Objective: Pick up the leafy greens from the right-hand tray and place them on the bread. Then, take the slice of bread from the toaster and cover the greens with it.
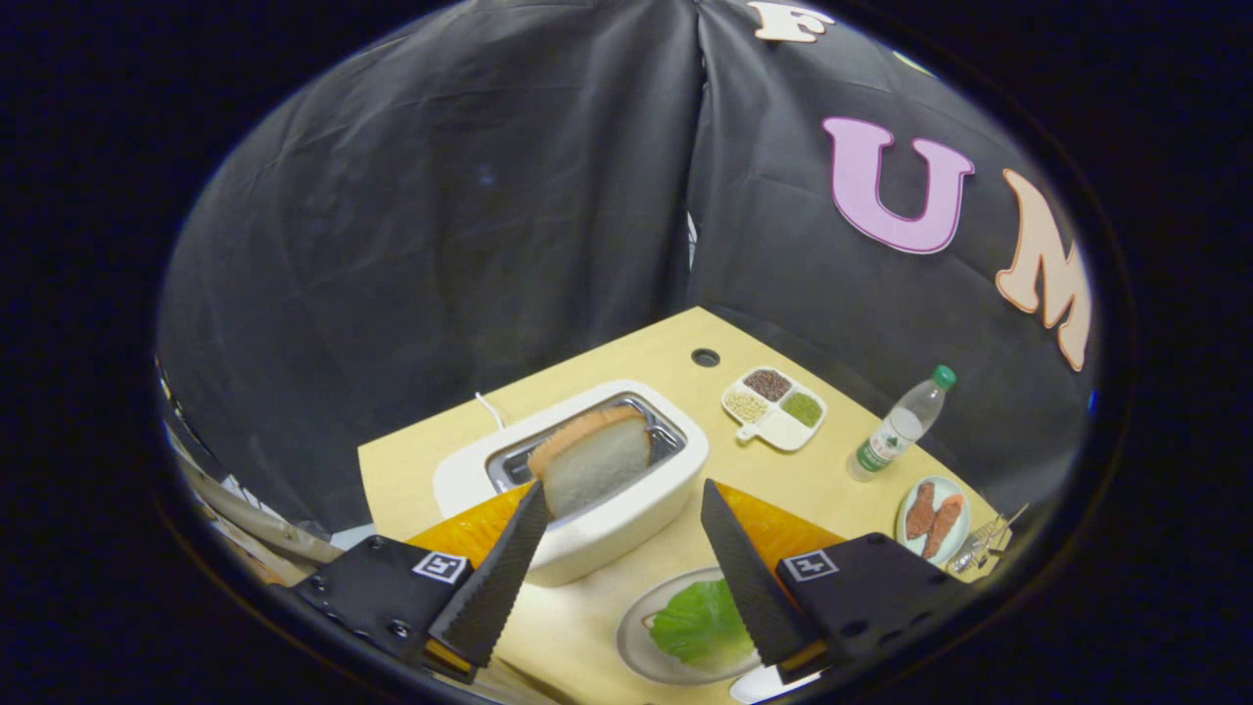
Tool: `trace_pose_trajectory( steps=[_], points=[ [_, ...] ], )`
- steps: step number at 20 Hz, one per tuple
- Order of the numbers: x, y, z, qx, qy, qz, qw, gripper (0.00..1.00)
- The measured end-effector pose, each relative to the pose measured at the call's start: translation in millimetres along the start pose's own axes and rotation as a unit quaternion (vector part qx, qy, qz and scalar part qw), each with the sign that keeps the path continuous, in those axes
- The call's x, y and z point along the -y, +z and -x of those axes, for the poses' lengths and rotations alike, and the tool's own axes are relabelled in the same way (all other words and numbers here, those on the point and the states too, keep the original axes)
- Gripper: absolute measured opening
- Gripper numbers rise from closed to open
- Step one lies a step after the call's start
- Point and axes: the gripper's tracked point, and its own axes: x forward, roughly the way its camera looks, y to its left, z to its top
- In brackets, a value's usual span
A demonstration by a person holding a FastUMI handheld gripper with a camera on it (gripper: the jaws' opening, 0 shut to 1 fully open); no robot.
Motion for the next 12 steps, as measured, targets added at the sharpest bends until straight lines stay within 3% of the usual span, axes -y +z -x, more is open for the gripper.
trace_pose_trajectory(
  steps=[7,12],
  points=[
    [-23.1,21.1,-32.0,-0.005,0.001,-0.024,1.000,1.00],
    [-15.9,11.3,-53.8,-0.034,-0.027,-0.045,0.998,1.00]
  ],
)
